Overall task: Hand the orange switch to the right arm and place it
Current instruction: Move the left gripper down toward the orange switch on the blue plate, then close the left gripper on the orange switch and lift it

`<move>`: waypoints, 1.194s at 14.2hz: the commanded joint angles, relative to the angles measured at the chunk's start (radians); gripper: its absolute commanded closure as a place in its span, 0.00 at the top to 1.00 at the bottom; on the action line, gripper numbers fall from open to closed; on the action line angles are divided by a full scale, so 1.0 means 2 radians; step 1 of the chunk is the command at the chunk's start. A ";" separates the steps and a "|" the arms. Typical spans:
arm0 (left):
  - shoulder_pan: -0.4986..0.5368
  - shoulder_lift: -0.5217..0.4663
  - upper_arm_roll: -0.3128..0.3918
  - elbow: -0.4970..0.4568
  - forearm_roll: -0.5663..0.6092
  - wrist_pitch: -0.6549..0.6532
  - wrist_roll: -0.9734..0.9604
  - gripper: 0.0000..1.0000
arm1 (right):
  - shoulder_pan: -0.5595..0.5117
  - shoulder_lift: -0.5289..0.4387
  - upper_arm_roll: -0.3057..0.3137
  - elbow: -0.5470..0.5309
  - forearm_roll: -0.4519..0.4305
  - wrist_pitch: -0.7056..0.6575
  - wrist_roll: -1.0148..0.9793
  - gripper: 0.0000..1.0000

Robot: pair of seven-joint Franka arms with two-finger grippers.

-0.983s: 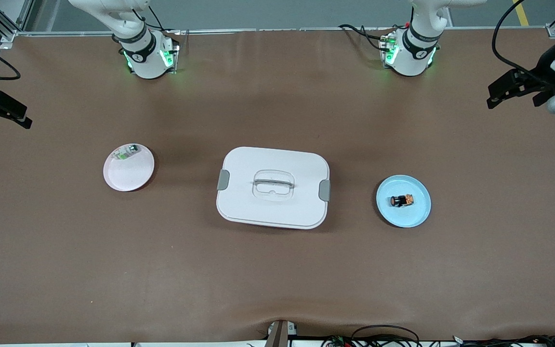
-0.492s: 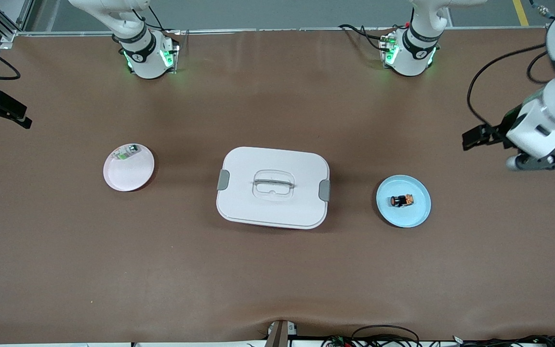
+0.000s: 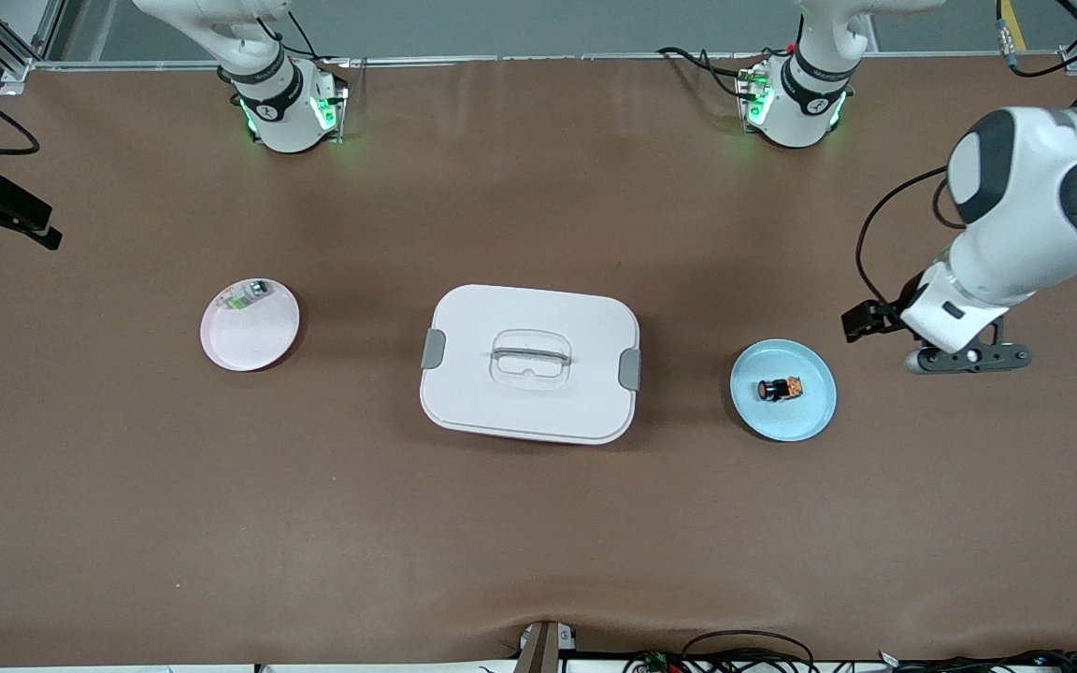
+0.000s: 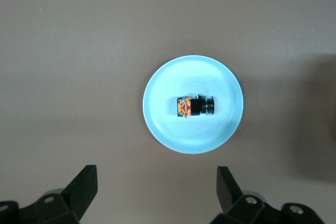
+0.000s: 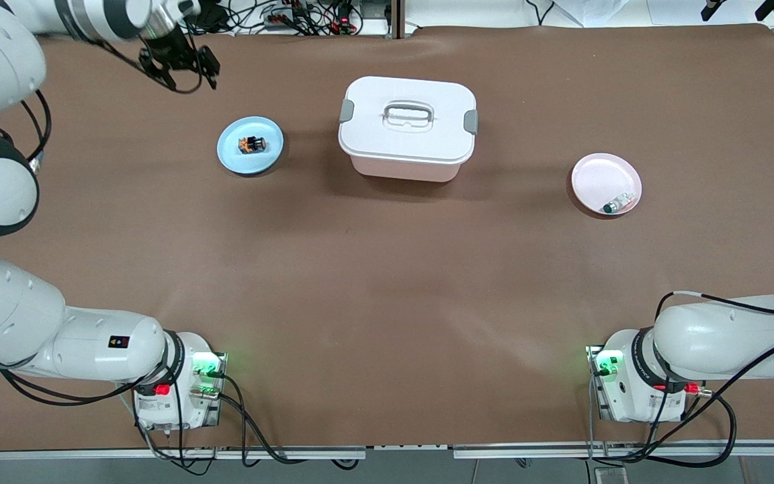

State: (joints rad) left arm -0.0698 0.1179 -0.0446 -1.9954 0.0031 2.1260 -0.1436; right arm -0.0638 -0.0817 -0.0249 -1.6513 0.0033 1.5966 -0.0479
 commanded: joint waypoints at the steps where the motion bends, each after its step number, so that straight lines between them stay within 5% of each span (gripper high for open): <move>1: 0.000 0.012 -0.001 -0.041 -0.003 0.066 -0.009 1.00 | -0.003 -0.007 0.003 0.000 -0.002 -0.001 -0.004 1.00; 17: -0.007 0.167 -0.021 -0.056 -0.006 0.271 -0.036 1.00 | -0.003 -0.006 0.003 0.003 -0.002 -0.002 -0.003 1.00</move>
State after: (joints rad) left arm -0.0817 0.4398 -0.0794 -2.1021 0.0030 2.6324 -0.1789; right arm -0.0638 -0.0819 -0.0245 -1.6438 0.0033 1.5965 -0.0479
